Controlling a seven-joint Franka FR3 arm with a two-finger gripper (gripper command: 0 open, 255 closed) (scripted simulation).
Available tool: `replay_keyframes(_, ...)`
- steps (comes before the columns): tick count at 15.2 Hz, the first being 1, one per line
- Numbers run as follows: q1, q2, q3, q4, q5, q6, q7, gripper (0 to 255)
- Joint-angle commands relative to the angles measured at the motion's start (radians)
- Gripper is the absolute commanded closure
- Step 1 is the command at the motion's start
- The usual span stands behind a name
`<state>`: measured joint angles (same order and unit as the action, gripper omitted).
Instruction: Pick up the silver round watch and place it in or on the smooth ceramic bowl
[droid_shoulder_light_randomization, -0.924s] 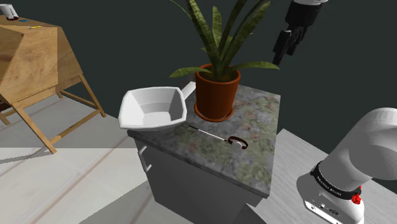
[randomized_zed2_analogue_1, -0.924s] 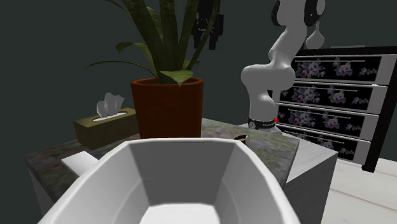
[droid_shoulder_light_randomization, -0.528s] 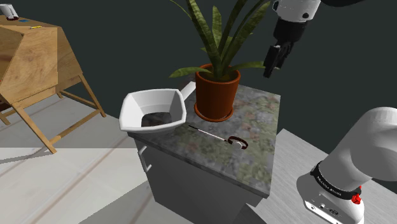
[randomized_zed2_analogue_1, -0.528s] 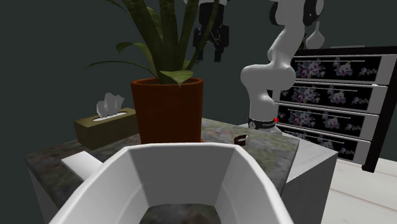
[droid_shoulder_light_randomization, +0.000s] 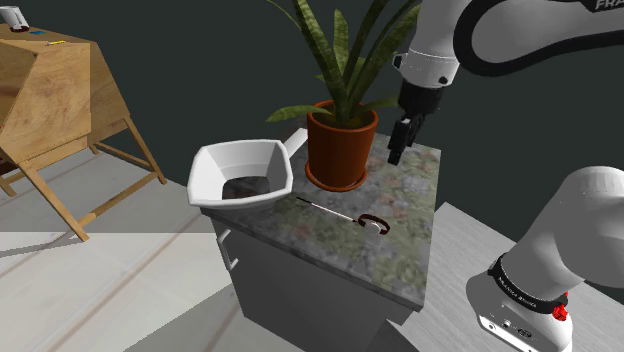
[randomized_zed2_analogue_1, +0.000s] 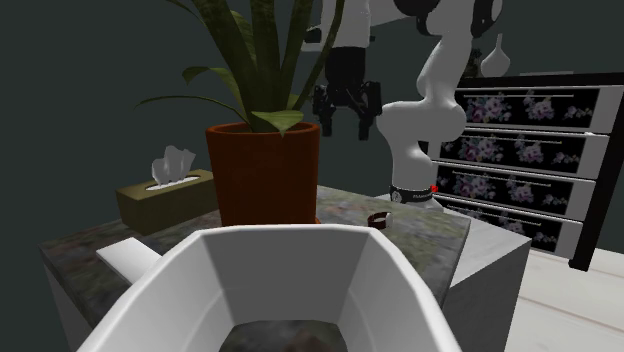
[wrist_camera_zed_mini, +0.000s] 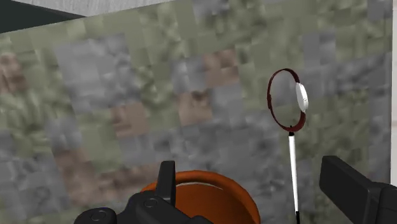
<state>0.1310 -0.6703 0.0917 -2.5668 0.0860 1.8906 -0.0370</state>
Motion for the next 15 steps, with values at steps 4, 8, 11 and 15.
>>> replay_keyframes(4,0.075,0.069,0.032,-0.069,0.083,0.125,-0.028,0)
replay_keyframes(8,0.139,0.145,0.057,-0.107,0.155,0.228,-0.059,0)
replay_keyframes(11,0.162,0.179,0.068,-0.125,0.182,0.277,-0.071,0)
replay_keyframes(15,0.169,0.214,0.078,-0.155,0.195,0.343,-0.075,0)
